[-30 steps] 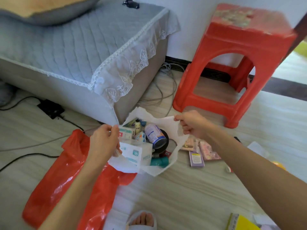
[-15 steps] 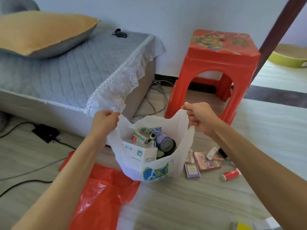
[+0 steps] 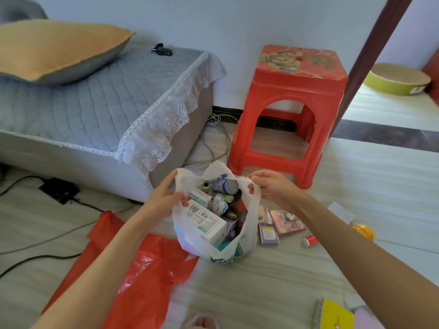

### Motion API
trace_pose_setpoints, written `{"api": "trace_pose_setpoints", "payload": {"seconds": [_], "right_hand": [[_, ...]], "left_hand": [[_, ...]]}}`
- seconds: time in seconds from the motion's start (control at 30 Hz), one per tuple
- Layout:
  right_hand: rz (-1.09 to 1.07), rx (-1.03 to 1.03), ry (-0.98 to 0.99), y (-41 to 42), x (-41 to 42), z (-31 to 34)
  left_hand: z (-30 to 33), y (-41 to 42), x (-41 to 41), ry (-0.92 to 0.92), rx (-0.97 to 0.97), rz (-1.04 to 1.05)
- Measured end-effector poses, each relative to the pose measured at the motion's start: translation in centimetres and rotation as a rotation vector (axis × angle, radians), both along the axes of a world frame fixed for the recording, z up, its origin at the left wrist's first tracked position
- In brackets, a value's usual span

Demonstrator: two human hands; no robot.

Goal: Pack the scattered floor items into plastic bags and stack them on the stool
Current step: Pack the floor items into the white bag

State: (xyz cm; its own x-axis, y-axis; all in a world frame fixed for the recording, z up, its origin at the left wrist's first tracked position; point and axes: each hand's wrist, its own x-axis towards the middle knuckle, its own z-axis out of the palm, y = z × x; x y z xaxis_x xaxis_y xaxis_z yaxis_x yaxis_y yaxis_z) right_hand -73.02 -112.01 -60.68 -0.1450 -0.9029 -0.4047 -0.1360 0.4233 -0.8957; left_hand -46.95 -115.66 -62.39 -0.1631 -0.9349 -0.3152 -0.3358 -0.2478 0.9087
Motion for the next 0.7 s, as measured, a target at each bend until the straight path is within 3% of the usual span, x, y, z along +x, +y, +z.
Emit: {"api": "trace_pose_setpoints", "payload": {"seconds": [0.1, 0.2, 0.27, 0.33, 0.47, 0.7], "right_hand": [[-0.046, 0.02, 0.078, 0.7, -0.4, -0.7], [-0.154, -0.036, 0.098, 0.8, -1.4, -0.5], [-0.156, -0.04, 0.233, 0.9, -2.1, -0.3], [-0.081, 0.044, 0.389, 1.3, -2.4, -0.5], [0.036, 0.134, 0.348, 2.3, -1.9, -0.9], [-0.057, -0.114, -0.217, 5.1, -1.4, -1.3]], "left_hand": [[0.1, 0.4, -0.7, -0.094, -0.075, 0.007], [0.7, 0.3, -0.4, -0.303, -0.135, 0.019], [0.5, 0.3, 0.3, -0.523, -0.102, -0.066], [0.7, 0.7, 0.7, -0.63, -0.077, -0.102], [1.0, 1.8, 0.1, -0.379, -0.2, 0.033], [0.1, 4.4, 1.5, -0.042, -0.148, 0.202]]}}
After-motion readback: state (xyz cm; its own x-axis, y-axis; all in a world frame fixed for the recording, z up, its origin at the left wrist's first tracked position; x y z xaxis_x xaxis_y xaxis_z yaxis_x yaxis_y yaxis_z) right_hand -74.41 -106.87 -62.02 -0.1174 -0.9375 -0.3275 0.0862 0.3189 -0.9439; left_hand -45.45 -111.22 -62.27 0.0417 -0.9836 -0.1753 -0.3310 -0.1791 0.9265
